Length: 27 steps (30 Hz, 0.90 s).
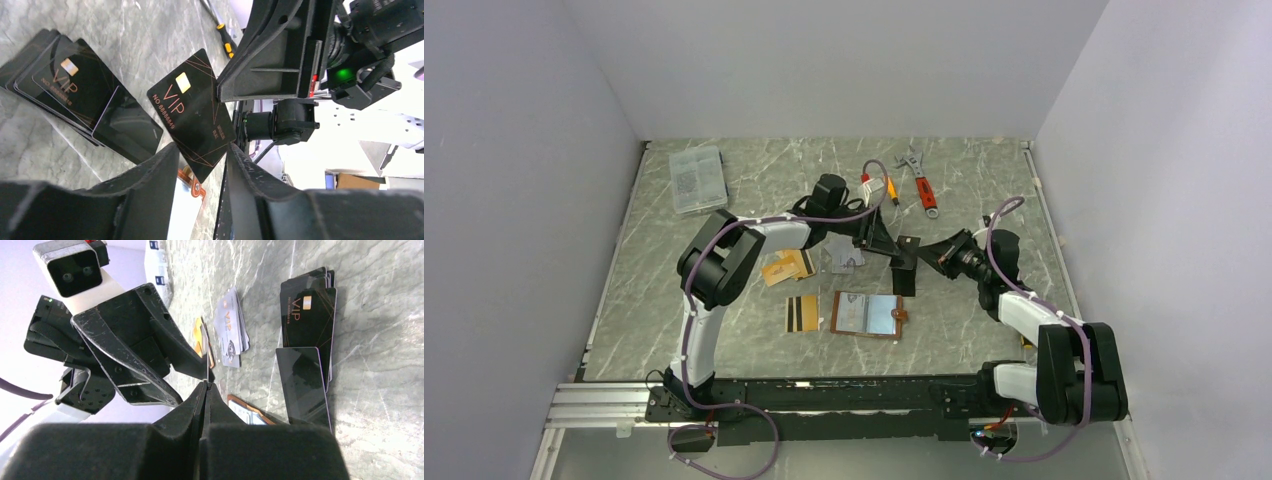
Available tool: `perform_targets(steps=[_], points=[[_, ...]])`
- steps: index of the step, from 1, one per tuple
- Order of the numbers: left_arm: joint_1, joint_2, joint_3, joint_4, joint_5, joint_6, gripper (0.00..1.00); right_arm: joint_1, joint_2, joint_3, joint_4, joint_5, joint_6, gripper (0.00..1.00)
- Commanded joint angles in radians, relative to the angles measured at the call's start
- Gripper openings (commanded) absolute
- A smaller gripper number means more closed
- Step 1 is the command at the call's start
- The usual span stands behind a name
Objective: Put the credit cards into the card holder
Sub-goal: Pick up the credit card from the center of the board.
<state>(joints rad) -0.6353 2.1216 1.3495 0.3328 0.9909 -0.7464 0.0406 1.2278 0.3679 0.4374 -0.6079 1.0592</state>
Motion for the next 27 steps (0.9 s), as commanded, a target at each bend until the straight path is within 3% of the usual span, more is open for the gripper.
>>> perform_targets(steps=[1,8,13,17,20,24,27], points=[[-0.001,0.005,0.005,0.189,0.082,-0.114,0.41,0.009,0.012,-0.004,0.064,-0.011,0.001,0.00],[0.005,-0.007,-0.009,0.231,0.104,-0.139,0.23,0.015,0.020,-0.012,0.138,-0.053,0.018,0.00],[0.006,-0.024,-0.017,0.243,0.112,-0.154,0.18,0.015,0.031,-0.042,0.276,-0.116,0.074,0.10],[0.006,-0.038,-0.021,0.241,0.115,-0.154,0.06,0.016,0.052,-0.064,0.419,-0.170,0.144,0.17],[0.012,-0.052,-0.037,0.241,0.114,-0.152,0.02,0.016,0.069,-0.071,0.483,-0.196,0.171,0.30],[0.021,-0.086,-0.066,0.252,0.117,-0.154,0.00,0.014,0.044,-0.063,0.412,-0.192,0.119,0.41],[0.024,-0.114,-0.080,0.268,0.126,-0.170,0.00,0.015,0.020,-0.047,0.348,-0.181,0.075,0.43]])
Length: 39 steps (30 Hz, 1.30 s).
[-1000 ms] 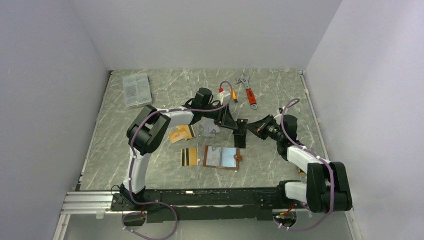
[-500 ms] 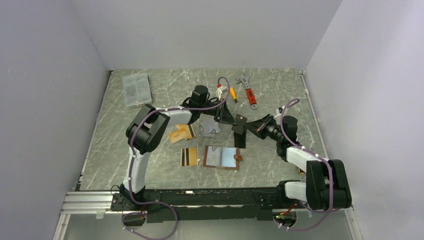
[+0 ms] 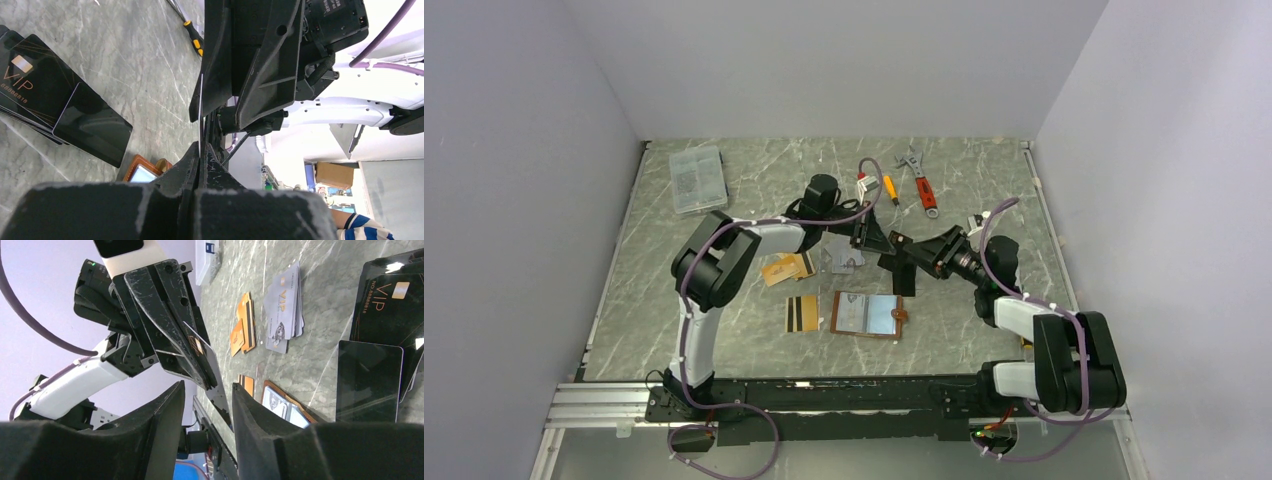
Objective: Put the credit cards into the card holder
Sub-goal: Pick up the credit card from the center of the board, then insert the credit card into the card holder.
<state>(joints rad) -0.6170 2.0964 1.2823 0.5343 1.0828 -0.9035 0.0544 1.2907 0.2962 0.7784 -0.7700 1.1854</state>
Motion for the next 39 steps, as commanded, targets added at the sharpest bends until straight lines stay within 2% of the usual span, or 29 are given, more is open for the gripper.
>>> perform_targets(steps=[1,5,11,16,18,23,29,33,39], points=[[0.005,-0.095,-0.015,0.073,0.036,-0.022,0.00,0.002,-0.043,0.028,0.003,-0.018,-0.052,0.43],[0.000,-0.121,-0.028,0.124,0.047,-0.063,0.00,0.007,-0.025,0.046,0.024,-0.030,-0.034,0.42],[-0.009,-0.158,-0.048,0.117,0.046,-0.063,0.00,0.025,-0.066,0.077,-0.005,-0.021,-0.036,0.41],[-0.018,-0.173,-0.057,0.120,0.045,-0.063,0.00,0.044,-0.091,0.105,-0.006,-0.019,-0.009,0.34],[-0.021,-0.177,-0.054,0.118,0.045,-0.064,0.00,0.056,-0.091,0.111,0.003,-0.020,0.005,0.28],[-0.029,-0.197,-0.059,0.110,0.046,-0.057,0.00,0.071,-0.088,0.123,0.005,-0.018,0.026,0.00],[-0.028,-0.239,-0.071,0.048,0.045,-0.012,0.05,0.069,-0.156,0.178,-0.203,0.040,-0.090,0.00],[-0.022,-0.261,-0.074,0.011,0.042,0.023,0.04,0.067,-0.180,0.213,-0.302,0.061,-0.165,0.00],[-0.008,-0.287,-0.099,-0.011,0.030,0.061,0.04,0.061,-0.220,0.214,-0.332,0.080,-0.176,0.00]])
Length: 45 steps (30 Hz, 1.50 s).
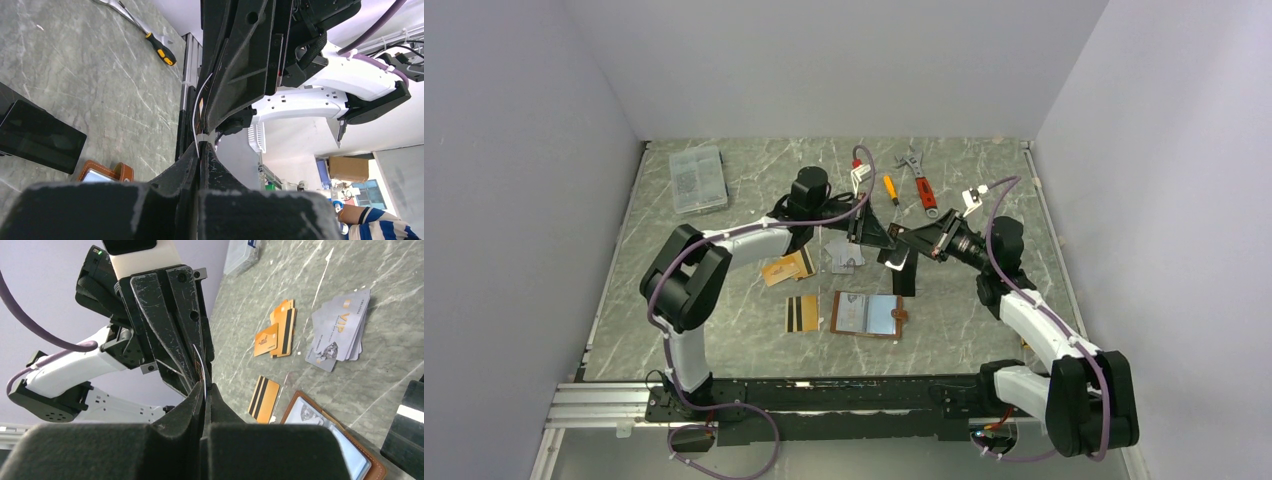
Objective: Put the credit cards into the card holder
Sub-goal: Insert the credit card into the card holder.
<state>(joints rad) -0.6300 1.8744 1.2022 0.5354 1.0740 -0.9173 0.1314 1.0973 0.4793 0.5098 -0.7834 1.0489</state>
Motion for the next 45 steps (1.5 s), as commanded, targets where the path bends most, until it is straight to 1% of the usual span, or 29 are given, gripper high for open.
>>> perform_targets(steps=[1,2,3,5,9,11,13,15,16,17,18,19,21,23,25,28,30,35,40,45], points=[[0.005,-0.067,-0.021,-0.015,0.038,0.079,0.04,-0.017,-0.033,0.031,-0.066,0.097,-0.041,0.00],[0.005,-0.067,-0.021,-0.023,0.036,0.085,0.05,-0.017,-0.040,0.031,-0.072,0.098,-0.042,0.00],[0.005,-0.067,-0.020,-0.031,0.034,0.093,0.08,-0.017,-0.046,0.031,-0.073,0.097,-0.038,0.00],[0.004,-0.065,-0.022,-0.040,0.029,0.101,0.18,-0.017,-0.056,0.025,-0.062,0.090,-0.028,0.00],[0.008,-0.060,-0.025,-0.058,0.023,0.123,0.31,-0.016,-0.076,0.009,-0.049,0.065,-0.003,0.00],[0.017,-0.060,-0.020,-0.091,0.017,0.152,0.39,-0.017,-0.095,0.006,-0.072,0.060,-0.011,0.00],[0.032,-0.065,-0.024,-0.111,0.014,0.179,0.43,-0.017,-0.117,0.007,-0.126,0.056,-0.043,0.00],[0.053,-0.071,-0.023,-0.169,0.020,0.242,0.46,-0.016,-0.142,0.017,-0.241,0.065,-0.102,0.00],[0.062,-0.073,-0.013,-0.216,0.034,0.321,0.47,-0.015,-0.152,0.022,-0.313,0.078,-0.141,0.00],[0.065,-0.076,-0.002,-0.300,0.041,0.410,0.48,-0.014,-0.164,0.020,-0.372,0.091,-0.166,0.00],[0.065,-0.079,0.024,-0.430,0.028,0.546,0.48,-0.011,-0.178,0.006,-0.409,0.107,-0.185,0.00],[0.060,-0.080,0.051,-0.598,0.004,0.670,0.47,-0.004,-0.185,-0.009,-0.447,0.115,-0.200,0.00],[0.039,-0.094,0.059,-0.812,-0.077,0.902,0.45,0.027,-0.190,-0.029,-0.519,0.159,-0.230,0.00],[0.008,-0.137,0.031,-0.935,-0.211,1.078,0.45,0.086,-0.178,-0.031,-0.608,0.230,-0.260,0.00],[-0.036,-0.173,-0.009,-0.988,-0.360,1.177,0.45,0.148,-0.149,-0.022,-0.676,0.293,-0.279,0.00],[-0.091,-0.198,-0.052,-1.003,-0.486,1.257,0.45,0.217,-0.078,-0.003,-0.717,0.336,-0.287,0.00],[-0.125,-0.198,-0.068,-1.004,-0.554,1.305,0.45,0.238,-0.022,0.025,-0.754,0.355,-0.307,0.00],[-0.184,-0.176,-0.104,-0.991,-0.654,1.384,0.41,0.271,0.064,0.080,-0.850,0.420,-0.350,0.00],[-0.206,-0.143,-0.119,-0.982,-0.708,1.413,0.38,0.270,0.061,0.075,-0.894,0.452,-0.376,0.00],[-0.232,-0.109,-0.121,-0.979,-0.738,1.426,0.35,0.269,0.045,0.042,-0.888,0.452,-0.384,0.00]])
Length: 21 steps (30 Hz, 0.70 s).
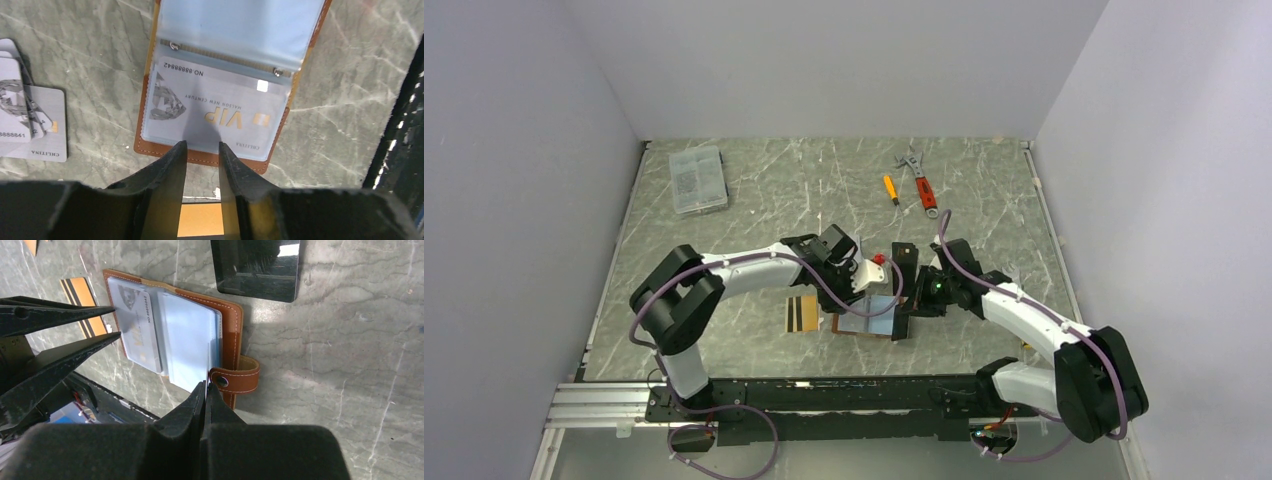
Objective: Put the credit cards into the card holder
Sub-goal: Insert the credit card into the card holder.
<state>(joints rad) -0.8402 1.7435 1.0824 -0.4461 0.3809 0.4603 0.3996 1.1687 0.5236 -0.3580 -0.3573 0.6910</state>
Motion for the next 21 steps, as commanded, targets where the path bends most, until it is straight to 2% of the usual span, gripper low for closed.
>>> perform_targets(steps=[1,14,21], points=[[-0.027,0.028,0.003,0.002,-0.050,0.051,0.34,0.001,-0.026,-0.005,-0.018,0.024,-0.027,0.00],[-0.080,0.076,0.019,-0.015,-0.085,0.116,0.24,-0.019,-0.114,-0.006,-0.114,0.072,-0.079,0.00],[-0.143,0.070,-0.021,-0.002,-0.150,0.188,0.21,-0.020,-0.133,-0.046,-0.097,0.053,-0.060,0.00]])
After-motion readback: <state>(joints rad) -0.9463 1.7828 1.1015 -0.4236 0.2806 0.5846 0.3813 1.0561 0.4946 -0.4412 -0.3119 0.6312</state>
